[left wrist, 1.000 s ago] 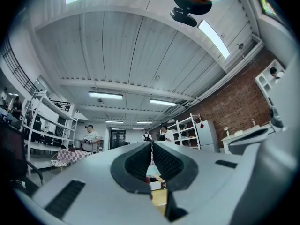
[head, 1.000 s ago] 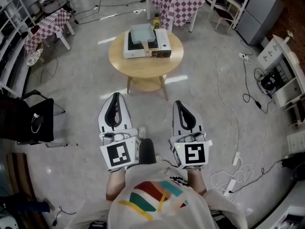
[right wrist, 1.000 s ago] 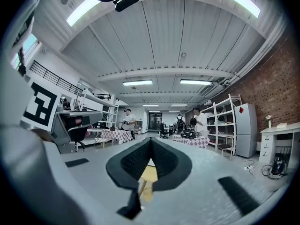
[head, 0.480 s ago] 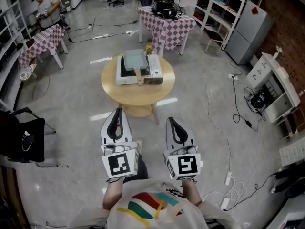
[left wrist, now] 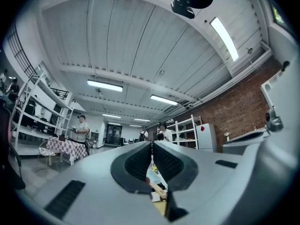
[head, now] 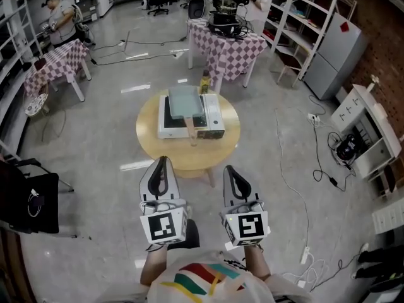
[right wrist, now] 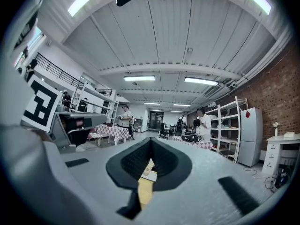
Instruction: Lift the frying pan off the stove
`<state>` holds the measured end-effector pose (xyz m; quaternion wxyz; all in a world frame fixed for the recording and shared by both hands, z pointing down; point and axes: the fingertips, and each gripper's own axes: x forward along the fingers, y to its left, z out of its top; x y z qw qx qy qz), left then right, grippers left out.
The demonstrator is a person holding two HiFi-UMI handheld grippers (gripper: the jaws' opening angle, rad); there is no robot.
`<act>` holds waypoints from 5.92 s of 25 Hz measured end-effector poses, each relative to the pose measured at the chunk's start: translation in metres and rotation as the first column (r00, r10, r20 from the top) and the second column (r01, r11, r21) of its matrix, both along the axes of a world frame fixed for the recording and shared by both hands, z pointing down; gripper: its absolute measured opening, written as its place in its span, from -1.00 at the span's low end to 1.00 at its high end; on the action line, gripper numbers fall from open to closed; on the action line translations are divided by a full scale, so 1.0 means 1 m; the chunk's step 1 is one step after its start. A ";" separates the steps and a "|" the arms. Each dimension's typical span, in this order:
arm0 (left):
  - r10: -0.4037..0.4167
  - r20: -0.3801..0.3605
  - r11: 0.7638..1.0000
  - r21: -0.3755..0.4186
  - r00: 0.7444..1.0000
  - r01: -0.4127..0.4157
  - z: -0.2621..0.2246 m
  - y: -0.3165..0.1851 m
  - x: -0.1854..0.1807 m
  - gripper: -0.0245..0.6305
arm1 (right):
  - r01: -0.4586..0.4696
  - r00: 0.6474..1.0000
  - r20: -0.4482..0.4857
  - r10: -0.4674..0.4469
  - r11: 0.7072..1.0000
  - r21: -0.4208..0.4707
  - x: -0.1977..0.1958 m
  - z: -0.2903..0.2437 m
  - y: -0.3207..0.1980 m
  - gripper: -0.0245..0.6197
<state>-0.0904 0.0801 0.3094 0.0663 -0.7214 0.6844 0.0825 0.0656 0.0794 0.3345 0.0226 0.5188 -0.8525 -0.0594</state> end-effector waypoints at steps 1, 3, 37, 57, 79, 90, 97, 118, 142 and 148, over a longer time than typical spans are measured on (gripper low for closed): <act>-0.005 -0.002 1.000 0.014 1.000 0.006 -0.001 -0.013 -0.004 -0.89 | -0.001 1.000 -0.004 0.001 1.000 -0.002 -0.003 0.001 -0.013 -0.93; -0.006 -0.011 1.000 0.021 1.000 0.006 -0.004 -0.040 -0.011 -0.89 | -0.003 1.000 -0.011 0.003 1.000 -0.004 -0.008 0.002 -0.041 -0.93; 0.014 -0.008 1.000 -0.022 1.000 -0.015 -0.042 -0.306 -0.031 -0.89 | 0.077 0.996 0.046 -0.078 0.997 0.020 -0.059 -0.043 -0.312 -0.93; 0.203 -0.129 0.972 -0.094 0.971 -0.216 -0.018 -0.317 -0.016 -0.46 | 0.135 0.990 0.038 -0.138 0.989 0.058 -0.051 -0.050 -0.320 -0.93; 0.118 -0.733 0.762 -0.366 0.670 -0.535 0.176 -0.337 -0.030 -0.15 | 0.064 0.998 0.033 -0.061 0.990 -0.126 -0.035 0.010 -0.330 -0.93; 0.039 -0.831 0.623 -0.414 0.555 -0.664 0.251 -0.327 0.001 -0.09 | 0.023 1.000 0.024 -0.019 0.986 -0.164 -0.028 0.024 -0.328 -0.93; 0.027 -0.927 0.506 -0.310 0.373 -0.805 0.271 -0.322 0.029 -0.09 | -0.020 1.000 0.016 0.024 0.984 -0.179 -0.017 0.030 -0.325 -0.93; -0.100 -0.994 0.083 0.024 -0.032 -0.996 0.256 -0.330 0.086 -0.10 | -0.109 0.994 -0.049 0.101 0.974 -0.197 0.012 0.040 -0.311 -0.93; -0.184 -0.983 0.085 0.007 -0.023 -0.996 0.267 -0.332 0.096 -0.89 | -0.079 0.995 -0.072 0.066 0.977 -0.197 0.006 0.039 -0.307 -0.93; -0.189 -0.982 0.072 -0.001 -0.012 -0.997 0.267 -0.330 0.096 -0.90 | -0.084 0.995 -0.073 0.071 0.976 -0.202 0.008 0.042 -0.307 -0.93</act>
